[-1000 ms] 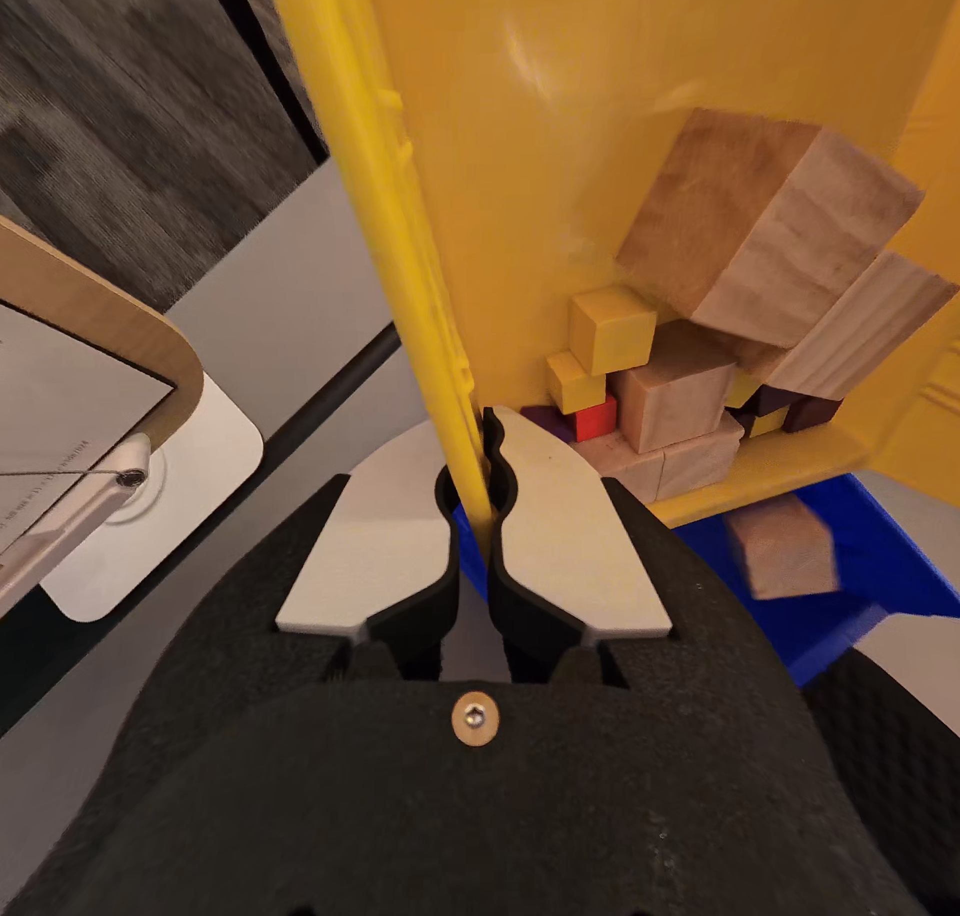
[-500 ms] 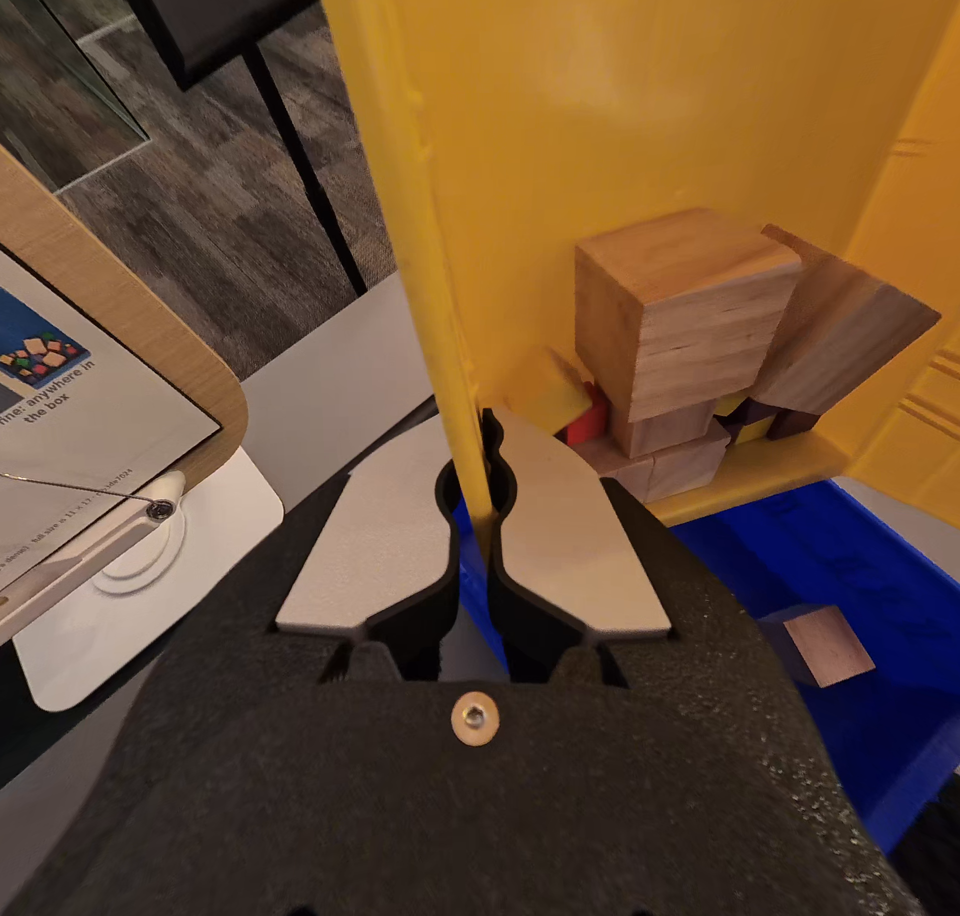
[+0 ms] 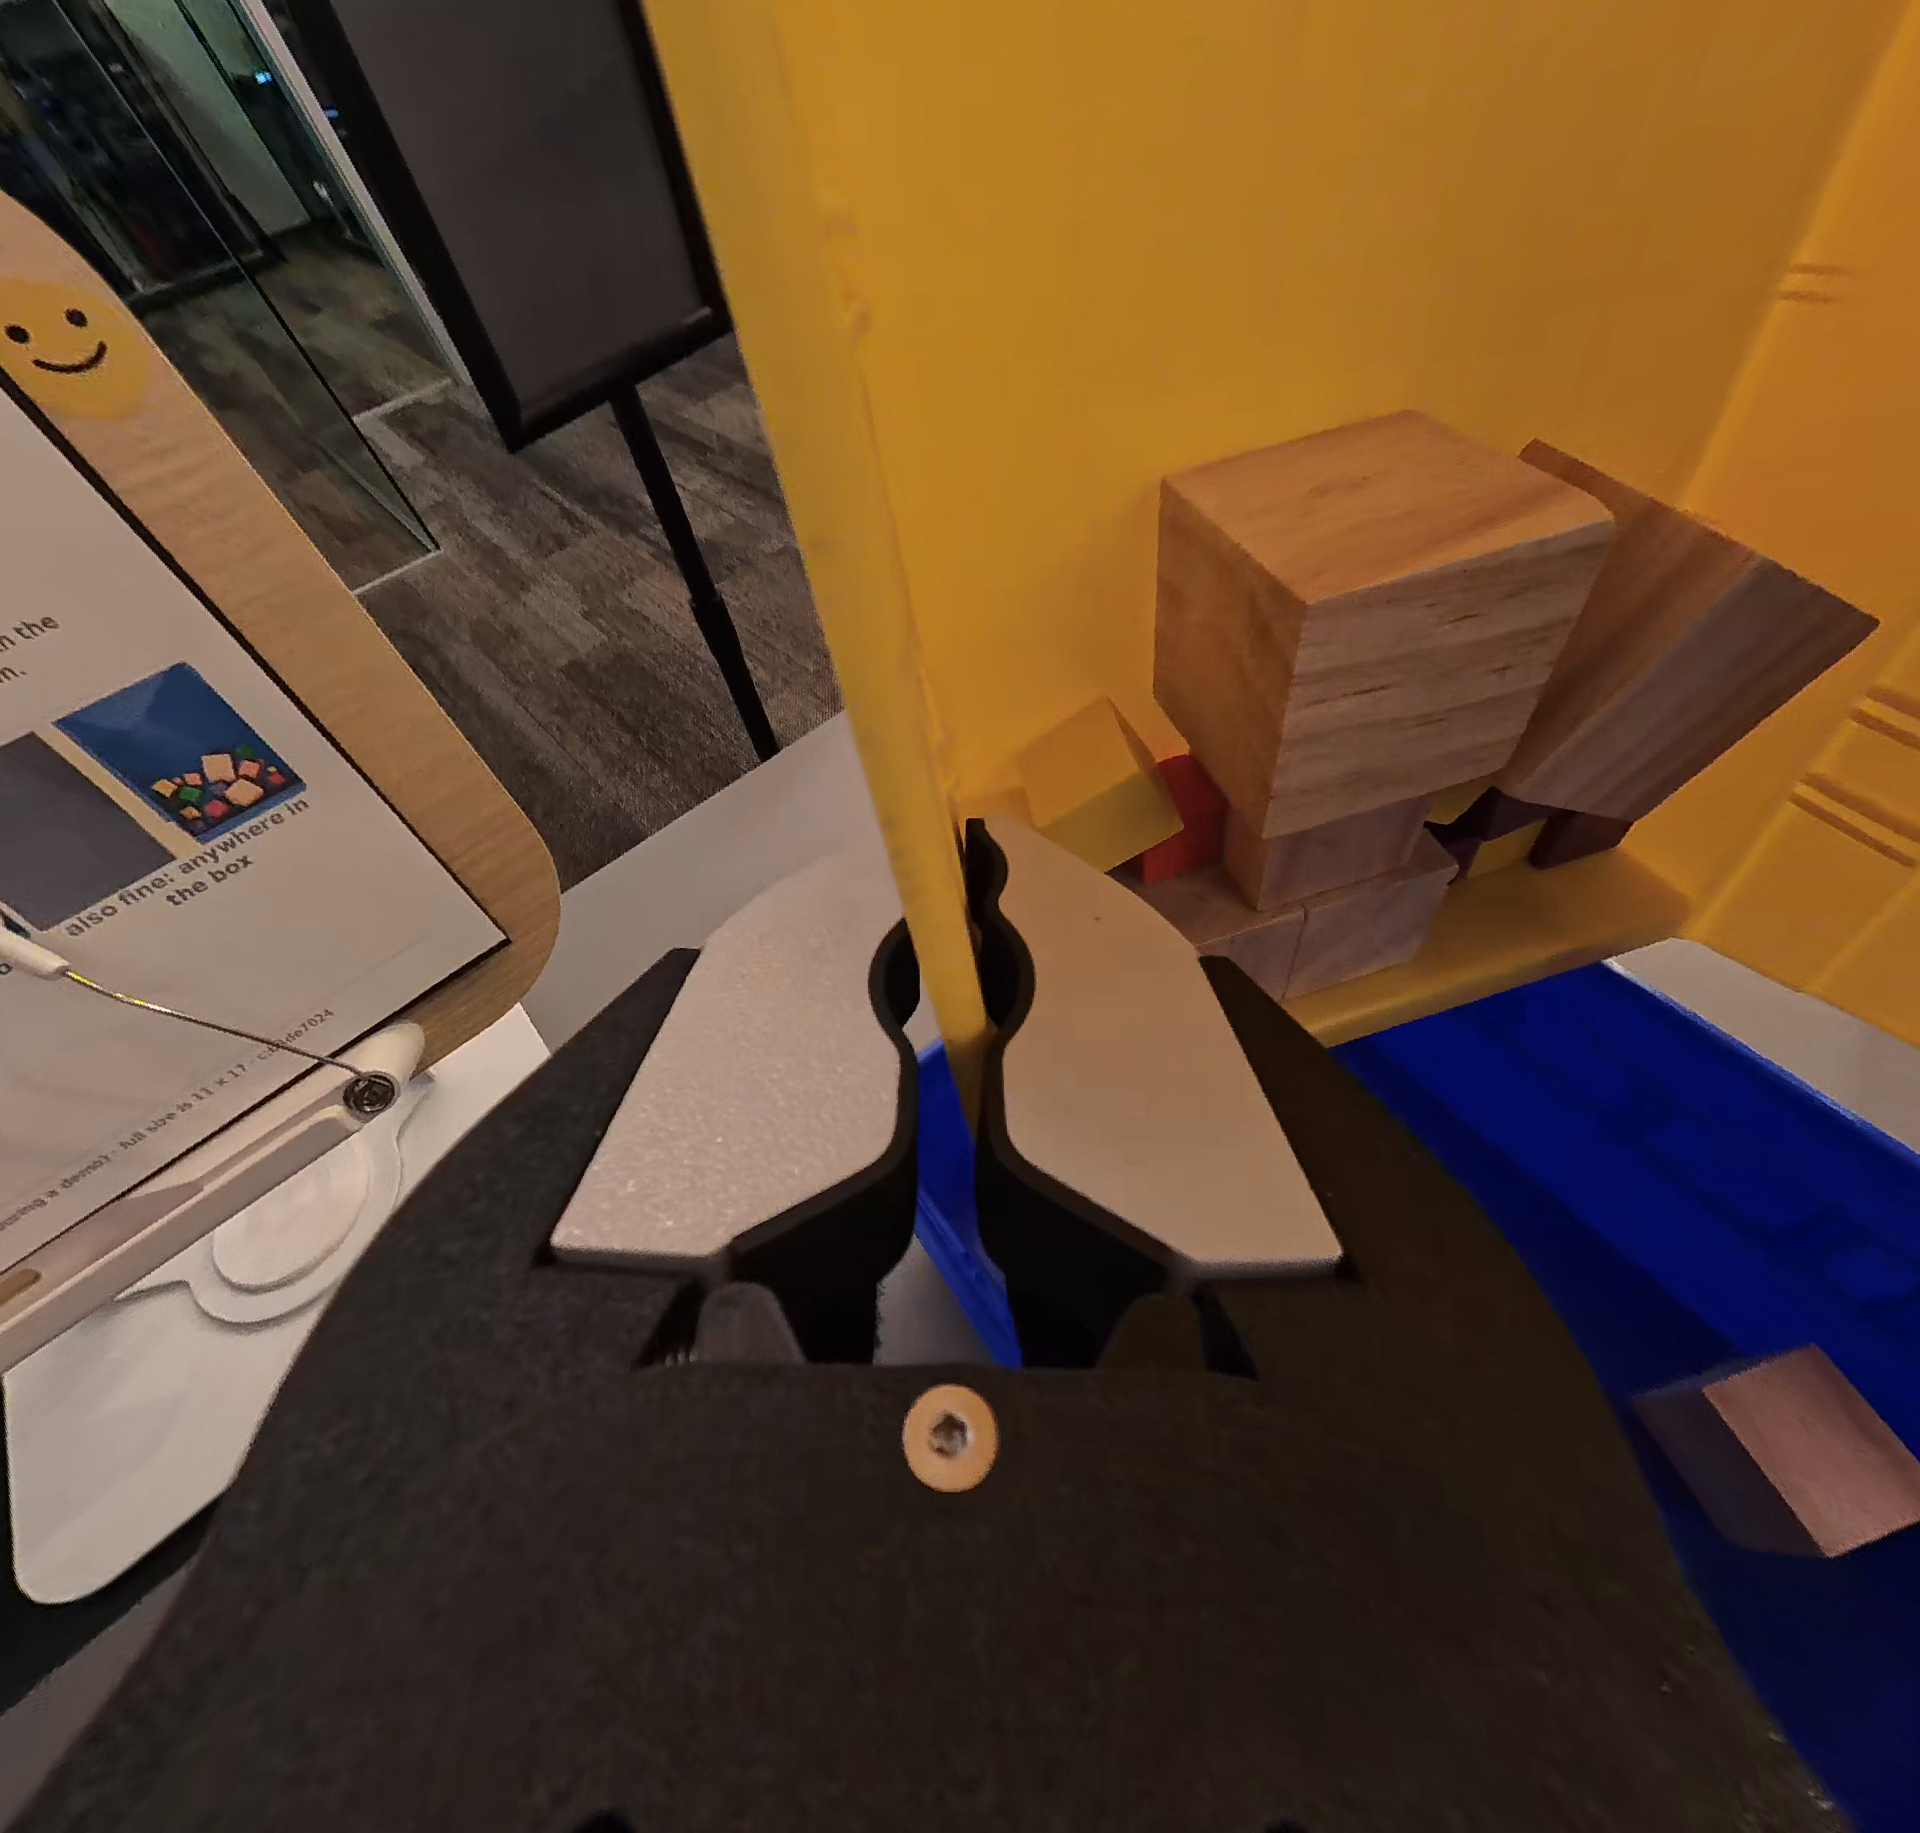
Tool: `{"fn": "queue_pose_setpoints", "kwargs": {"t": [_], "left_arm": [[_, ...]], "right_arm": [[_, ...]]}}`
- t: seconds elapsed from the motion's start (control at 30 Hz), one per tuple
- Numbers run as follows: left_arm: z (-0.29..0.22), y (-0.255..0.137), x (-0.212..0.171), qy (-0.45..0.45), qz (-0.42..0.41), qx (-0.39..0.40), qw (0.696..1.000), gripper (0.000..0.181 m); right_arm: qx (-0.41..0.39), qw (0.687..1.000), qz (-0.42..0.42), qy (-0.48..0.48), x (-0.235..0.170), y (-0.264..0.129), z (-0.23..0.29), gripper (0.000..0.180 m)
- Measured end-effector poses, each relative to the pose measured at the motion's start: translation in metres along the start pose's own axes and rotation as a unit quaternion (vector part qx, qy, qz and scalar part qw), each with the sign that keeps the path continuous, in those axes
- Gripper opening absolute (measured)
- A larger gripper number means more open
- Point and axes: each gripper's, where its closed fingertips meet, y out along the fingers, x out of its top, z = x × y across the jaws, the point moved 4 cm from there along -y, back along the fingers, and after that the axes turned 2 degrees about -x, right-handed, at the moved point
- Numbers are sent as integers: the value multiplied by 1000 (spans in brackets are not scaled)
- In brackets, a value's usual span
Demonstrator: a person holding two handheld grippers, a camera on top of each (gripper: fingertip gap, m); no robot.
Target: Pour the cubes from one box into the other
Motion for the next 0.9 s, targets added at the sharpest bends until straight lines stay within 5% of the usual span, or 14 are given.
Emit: {"fn": "queue_pose_setpoints", "kwargs": {"t": [0.9], "left_arm": [[2,-5,-10,-45,-90,-22,995,5]], "right_arm": [[-44,988,-131,-70,14,-42,23,7]]}}
